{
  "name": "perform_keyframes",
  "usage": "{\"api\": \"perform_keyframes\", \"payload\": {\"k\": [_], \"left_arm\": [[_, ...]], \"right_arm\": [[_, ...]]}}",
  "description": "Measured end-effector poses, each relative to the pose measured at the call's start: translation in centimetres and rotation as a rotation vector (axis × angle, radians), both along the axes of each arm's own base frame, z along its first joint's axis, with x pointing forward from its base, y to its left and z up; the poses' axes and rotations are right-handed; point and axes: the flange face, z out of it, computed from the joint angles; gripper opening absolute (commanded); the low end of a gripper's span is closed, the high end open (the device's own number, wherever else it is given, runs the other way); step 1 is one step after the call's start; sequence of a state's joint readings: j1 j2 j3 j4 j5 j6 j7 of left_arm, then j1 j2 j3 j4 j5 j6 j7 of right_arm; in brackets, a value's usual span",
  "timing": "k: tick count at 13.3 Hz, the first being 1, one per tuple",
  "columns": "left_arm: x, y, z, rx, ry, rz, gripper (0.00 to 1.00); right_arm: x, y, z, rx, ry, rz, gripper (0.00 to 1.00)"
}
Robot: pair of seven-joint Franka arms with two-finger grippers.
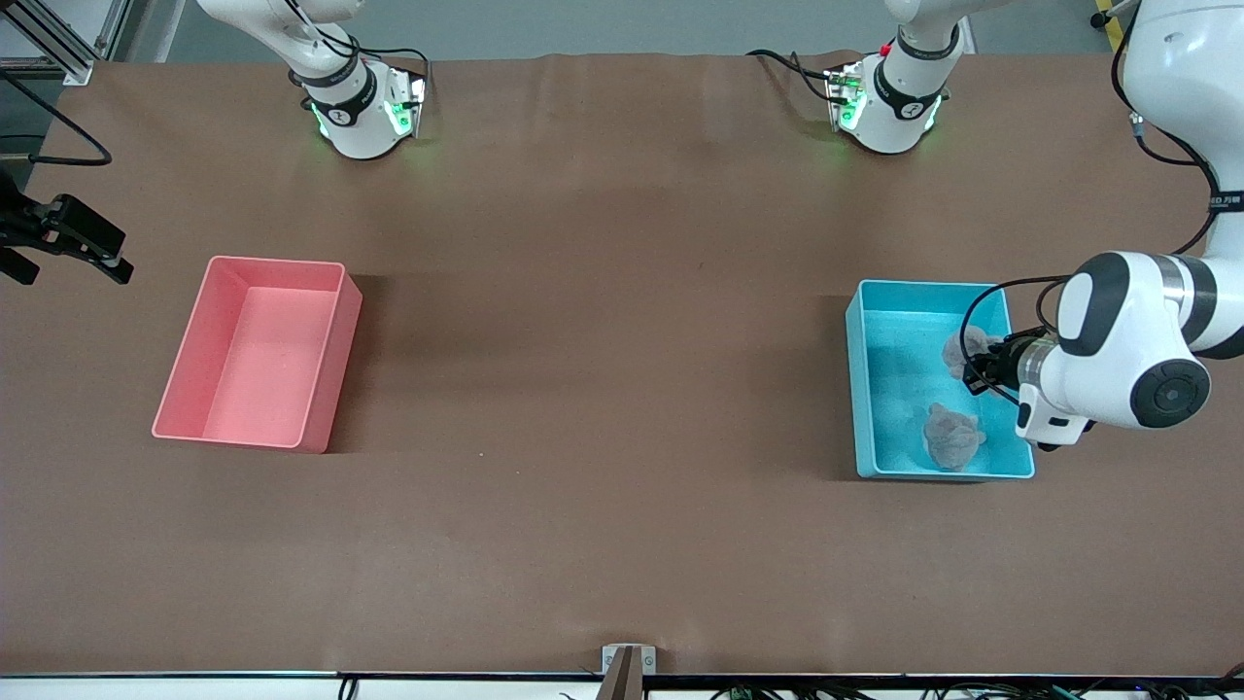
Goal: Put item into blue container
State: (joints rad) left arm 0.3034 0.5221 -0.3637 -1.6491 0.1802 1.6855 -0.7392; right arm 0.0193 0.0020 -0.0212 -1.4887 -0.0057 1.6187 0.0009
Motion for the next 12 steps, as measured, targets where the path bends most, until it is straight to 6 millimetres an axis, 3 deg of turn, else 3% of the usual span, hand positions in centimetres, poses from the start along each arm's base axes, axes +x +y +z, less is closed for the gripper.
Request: {"api": "perform_keyframes", "payload": {"k": [2, 4, 6, 9, 12], "left_arm": [[0.0, -0.3, -0.6, -0.004, 0.006, -0.002, 1.0], [0.8, -0.9, 0.7, -0.006, -0.025, -0.005, 1.0], [2.4, -1.3, 3.8, -0.01, -0.095, -0.006, 1.0], [4.6, -2.0, 10.4, -0.032, -0.225, -0.042, 1.0], [5.1, -1.5, 15.7, -0.058, -0.27, -0.156, 1.0]], "right_arm": [[0.0, 0.0, 0.0, 0.0, 0.0, 0.0, 1.0], [0.0, 0.0, 0.0, 0.0, 0.0, 0.0, 1.0], [0.0, 0.0, 0.0, 0.0, 0.0, 0.0, 1.0], [0.0, 0.0, 0.0, 0.0, 0.0, 0.0, 1.0], [0.0, 0.0, 0.0, 0.0, 0.0, 0.0, 1.0]]}}
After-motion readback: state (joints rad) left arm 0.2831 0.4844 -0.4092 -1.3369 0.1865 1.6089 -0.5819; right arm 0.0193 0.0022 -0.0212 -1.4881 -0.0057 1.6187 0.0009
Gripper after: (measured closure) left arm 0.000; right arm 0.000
